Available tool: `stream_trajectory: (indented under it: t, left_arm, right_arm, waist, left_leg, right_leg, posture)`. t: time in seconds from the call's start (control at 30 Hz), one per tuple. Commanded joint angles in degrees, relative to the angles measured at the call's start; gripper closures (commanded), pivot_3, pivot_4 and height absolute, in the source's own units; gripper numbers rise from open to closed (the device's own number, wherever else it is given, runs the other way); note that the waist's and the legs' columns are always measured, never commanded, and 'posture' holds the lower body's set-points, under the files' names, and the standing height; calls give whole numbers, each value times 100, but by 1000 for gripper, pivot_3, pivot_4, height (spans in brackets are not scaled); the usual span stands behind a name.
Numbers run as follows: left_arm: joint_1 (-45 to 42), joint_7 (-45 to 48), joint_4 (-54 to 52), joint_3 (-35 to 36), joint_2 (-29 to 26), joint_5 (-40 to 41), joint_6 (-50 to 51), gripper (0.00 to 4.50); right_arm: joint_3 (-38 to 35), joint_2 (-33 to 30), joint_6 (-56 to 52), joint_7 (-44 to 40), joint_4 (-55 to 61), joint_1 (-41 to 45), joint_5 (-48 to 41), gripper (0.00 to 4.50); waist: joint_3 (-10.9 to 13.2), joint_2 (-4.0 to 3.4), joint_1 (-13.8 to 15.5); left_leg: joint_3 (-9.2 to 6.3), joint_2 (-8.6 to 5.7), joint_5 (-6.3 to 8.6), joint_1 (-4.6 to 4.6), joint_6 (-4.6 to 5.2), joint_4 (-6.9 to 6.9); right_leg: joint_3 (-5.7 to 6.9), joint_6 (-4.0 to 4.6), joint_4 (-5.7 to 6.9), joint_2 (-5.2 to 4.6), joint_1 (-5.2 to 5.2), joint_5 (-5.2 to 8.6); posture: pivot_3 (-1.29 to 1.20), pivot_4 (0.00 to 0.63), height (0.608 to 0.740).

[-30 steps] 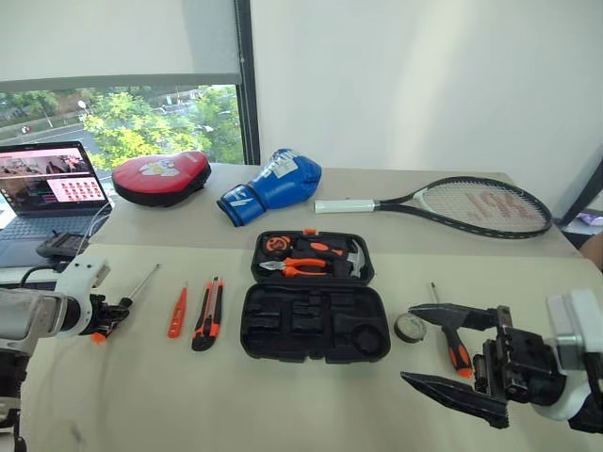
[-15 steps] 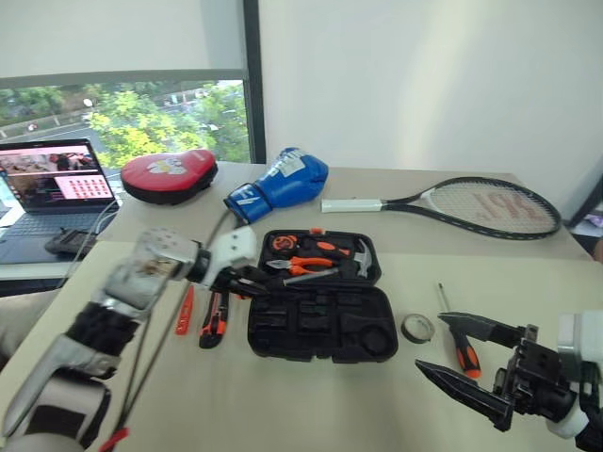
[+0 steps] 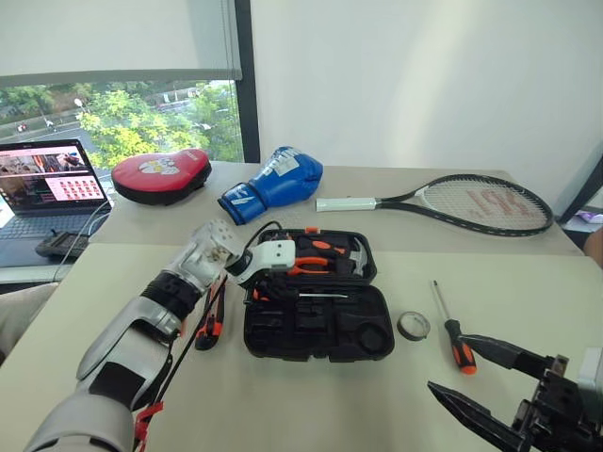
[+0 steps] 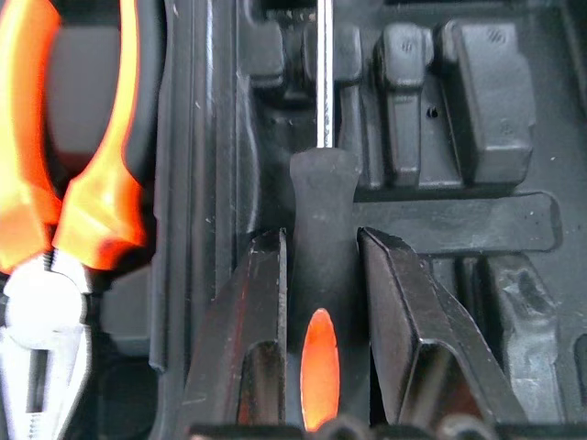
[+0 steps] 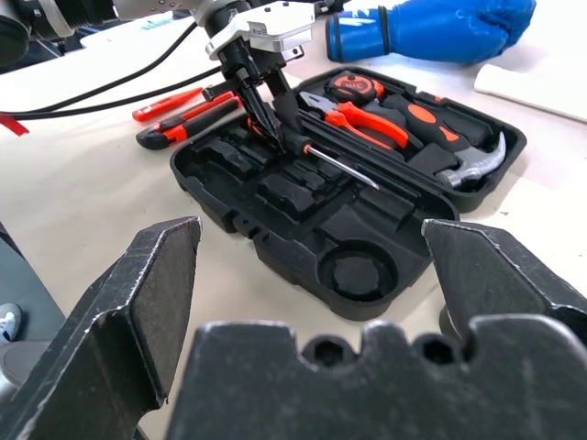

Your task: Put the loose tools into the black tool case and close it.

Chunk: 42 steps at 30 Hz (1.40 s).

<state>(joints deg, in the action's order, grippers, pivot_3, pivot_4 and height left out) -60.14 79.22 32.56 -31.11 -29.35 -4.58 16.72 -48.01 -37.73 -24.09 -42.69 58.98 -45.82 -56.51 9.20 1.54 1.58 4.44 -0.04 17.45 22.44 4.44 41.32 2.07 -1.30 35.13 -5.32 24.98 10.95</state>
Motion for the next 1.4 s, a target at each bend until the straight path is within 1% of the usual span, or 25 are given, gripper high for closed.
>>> stream_trajectory:
  t: [0.03,0.2,0.4,0.47,0.53,0.57,0.6,0.67,0.7,0.73,0.8,0.87,0.9,0.93,0.97,1.03,1.13,1.23,1.33,1.4]
  left_arm:
    - [-194,-273,217,44,175,-281,51,3778]
    - [-250,-396,385,98,325,-425,66,3778]
    - [-265,-434,572,86,420,-555,-218,3778]
    - [-257,-480,550,238,474,-462,-332,2775]
    - [-194,-353,240,501,397,-207,-304,2427]
    - [-125,-251,-37,704,314,8,-221,1990]
    - [-6,-25,-409,894,153,255,-61,1712]
    - [276,159,-1106,1254,-79,670,480,1712]
    - [415,96,-1410,1411,-151,810,752,1889]
    - [629,-14,-1782,1616,-210,1005,1096,2165]
    - [1081,-491,-2379,2074,-143,1327,1640,2727]
    - [1562,-1126,-2901,2308,51,1393,1996,3459]
    - [1782,-1635,-3108,2514,355,1462,2214,3758]
    - [1925,-1989,-3261,2649,565,1530,2372,4186]
    - [2112,-2471,-3282,2682,790,1390,2339,4492]
    - [2342,-3219,-3278,2813,1235,1294,2251,4492]
    - [2508,-4087,-3063,2727,1651,1036,2074,4492]
    - [2631,-4602,-2698,2332,1792,669,2154,4492]
    - [2862,-4628,-2446,1711,1660,308,2051,4492]
    - [3014,-4498,-2320,1300,1508,103,1807,4492]
  right_arm:
    - [-213,-20,260,20,102,-40,-74,0]
    - [-141,-113,323,108,102,-20,-72,0]
    - [-136,-272,361,208,102,-13,-180,0]
    - [-142,-319,381,238,102,-31,-214,0]
    - [-155,-346,433,235,102,-98,-238,0]
    - [-170,-357,463,238,102,-134,-257,0]
    - [-181,-368,489,250,102,-165,-272,0]
    - [-203,-359,547,244,102,-247,-270,0]
    - [-209,-350,592,236,102,-303,-264,0]
    - [-201,-338,637,236,102,-351,-249,0]
    - [-137,-358,709,300,102,-380,-207,0]
    - [-86,-359,784,348,102,-413,-189,0]
    - [-37,-375,807,412,102,-395,-192,0]
    - [-5,-386,826,459,102,-387,-195,0]
    - [31,-421,832,513,102,-361,-201,0]
    - [76,-465,831,588,102,-321,-203,0]
    - [101,-550,834,646,102,-282,-248,0]
    - [66,-663,800,719,102,-235,-357,0]
    - [-9,-777,681,816,102,-240,-461,0]
    - [-45,-856,631,857,102,-228,-525,0]
  waist:
    - [0,0,23]
    - [-1,-1,75]
    - [-1,-1,77]
    - [-1,-2,84]
    - [-1,-2,96]
    - [-1,-2,95]
    - [-1,-2,83]
    - [-1,-2,53]
    - [-2,-3,40]
    - [-4,-6,35]
    - [-11,-20,32]
    - [-13,-23,37]
    - [-13,-22,57]
    - [-13,-22,76]
    - [-12,-20,99]
    - [-9,-16,126]
    - [-8,-13,111]
    - [-9,-16,89]
    - [-12,-18,81]
    - [-50,-35,80]
  left_leg:
    - [-1,0,2,-1,3,3]
    - [-2,1,10,-1,16,33]
    - [-3,0,8,-6,21,42]
    - [-3,0,8,-6,21,42]
    - [-4,-1,8,-5,22,42]
    - [-5,-1,8,-3,23,43]
    - [-5,-1,8,-1,23,44]
    - [-6,3,8,20,23,44]
    - [-6,7,6,37,20,44]
    - [-6,8,3,39,15,44]
    - [-7,8,2,34,13,44]
    - [-9,7,3,30,15,44]
    - [-10,6,4,28,16,44]
    - [-12,3,6,26,20,44]
    - [-18,1,8,27,23,44]
    - [-31,-4,10,32,30,60]
    - [-33,-7,8,30,34,65]
    - [-32,-6,7,15,30,60]
    - [-34,-3,8,-19,29,47]
    - [-34,-3,11,-40,32,41]
  right_leg:
    - [1,-1,-2,0,-3,-1]
    - [1,-13,1,-5,-15,-7]
    - [0,-20,-1,-10,-25,-12]
    - [0,-21,-1,-11,-27,-17]
    - [0,-22,-2,-13,-27,-18]
    - [1,-23,-3,-13,-26,-19]
    - [1,-24,-3,-13,-23,-20]
    - [-1,-22,0,-15,1,-21]
    - [-2,-21,2,-15,20,-22]
    - [-4,-21,7,-13,24,-22]
    - [-3,-22,9,-13,20,-22]
    - [-3,-28,8,-18,13,-18]
    - [-4,-28,6,-20,9,-18]
    - [-2,-29,5,-22,4,-19]
    - [1,-35,-3,-24,0,-22]
    - [10,-44,-6,-34,-9,-28]
    - [6,-44,-11,-34,-16,-36]
    - [4,-41,-10,-32,-24,-38]
    - [8,-38,-14,-29,-58,-36]
    - [7,-36,-19,-36,-77,-33]
  posture:
    - [0,150,740]
    - [0,150,740]
    - [0,150,740]
    - [0,150,740]
    - [0,150,740]
    - [0,150,740]
    - [0,150,740]
    - [0,150,740]
    - [0,150,740]
    - [0,150,740]
    - [0,150,740]
    - [0,150,740]
    - [0,150,740]
    - [0,150,740]
    - [0,150,740]
    - [0,150,740]
    - [0,150,740]
    - [0,150,740]
    - [0,150,740]
    - [0,150,740]
